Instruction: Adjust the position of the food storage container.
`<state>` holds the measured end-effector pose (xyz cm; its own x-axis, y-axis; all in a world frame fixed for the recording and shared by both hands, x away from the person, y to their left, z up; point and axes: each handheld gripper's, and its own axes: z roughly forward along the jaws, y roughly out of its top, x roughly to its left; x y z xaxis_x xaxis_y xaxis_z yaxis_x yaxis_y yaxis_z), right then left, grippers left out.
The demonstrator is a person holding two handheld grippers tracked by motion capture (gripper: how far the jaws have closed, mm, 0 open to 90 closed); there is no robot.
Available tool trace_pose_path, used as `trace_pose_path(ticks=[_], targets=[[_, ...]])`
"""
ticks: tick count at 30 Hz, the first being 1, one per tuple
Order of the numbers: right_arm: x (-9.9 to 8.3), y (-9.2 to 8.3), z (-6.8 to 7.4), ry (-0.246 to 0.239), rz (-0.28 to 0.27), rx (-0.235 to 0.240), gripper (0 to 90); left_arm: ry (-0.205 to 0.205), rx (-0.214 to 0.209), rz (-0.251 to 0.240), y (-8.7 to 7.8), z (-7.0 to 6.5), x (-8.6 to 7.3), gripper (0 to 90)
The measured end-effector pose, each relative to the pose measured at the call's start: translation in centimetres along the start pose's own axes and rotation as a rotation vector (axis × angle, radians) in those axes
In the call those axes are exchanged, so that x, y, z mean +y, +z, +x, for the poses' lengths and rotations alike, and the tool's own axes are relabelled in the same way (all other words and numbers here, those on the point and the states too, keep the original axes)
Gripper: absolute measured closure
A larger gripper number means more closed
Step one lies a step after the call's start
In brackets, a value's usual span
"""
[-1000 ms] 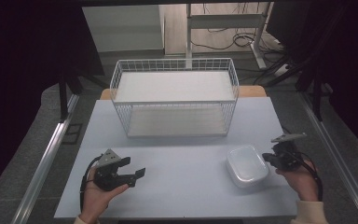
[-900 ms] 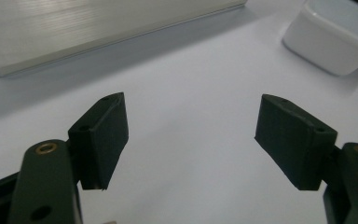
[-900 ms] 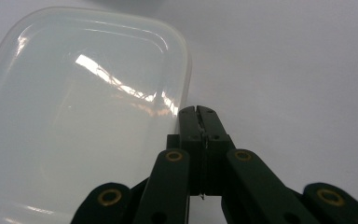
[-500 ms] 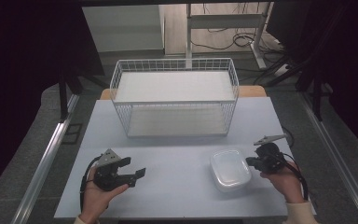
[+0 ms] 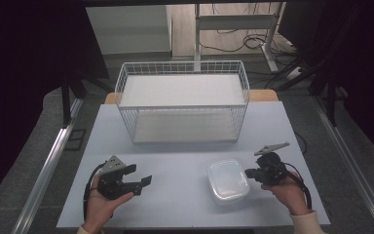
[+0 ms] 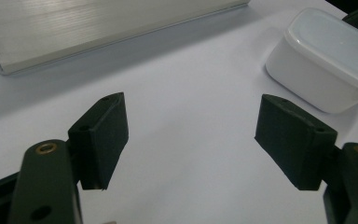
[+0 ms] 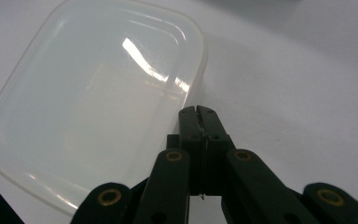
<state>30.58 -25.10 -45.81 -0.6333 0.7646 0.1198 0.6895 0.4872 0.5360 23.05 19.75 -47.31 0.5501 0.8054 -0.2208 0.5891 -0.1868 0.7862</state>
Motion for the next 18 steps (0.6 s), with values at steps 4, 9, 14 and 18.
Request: trace_pose_path(ticks=[4, 9, 14, 18], targets=[[-0.8, 0.0, 0.0, 0.020, 0.016, 0.008, 89.8, -0.002, 0.000, 0.002, 0.0, 0.0, 0.0, 25.0], [-1.1, 0.2, 0.2, 0.032, 0.031, 0.026, 89.8, 0.000, 0.000, 0.000, -0.1, 0.0, 0.0, 25.1], [-0.6, 0.7, 1.8, 0.035, 0.057, 0.062, 89.8, -0.003, 0.003, -0.002, -0.1, 0.1, 0.0, 25.0], [-0.3, 1.4, 2.9, 0.014, 0.060, 0.111, 89.7, -0.003, 0.003, -0.003, -0.2, 0.2, 0.0, 25.0]])
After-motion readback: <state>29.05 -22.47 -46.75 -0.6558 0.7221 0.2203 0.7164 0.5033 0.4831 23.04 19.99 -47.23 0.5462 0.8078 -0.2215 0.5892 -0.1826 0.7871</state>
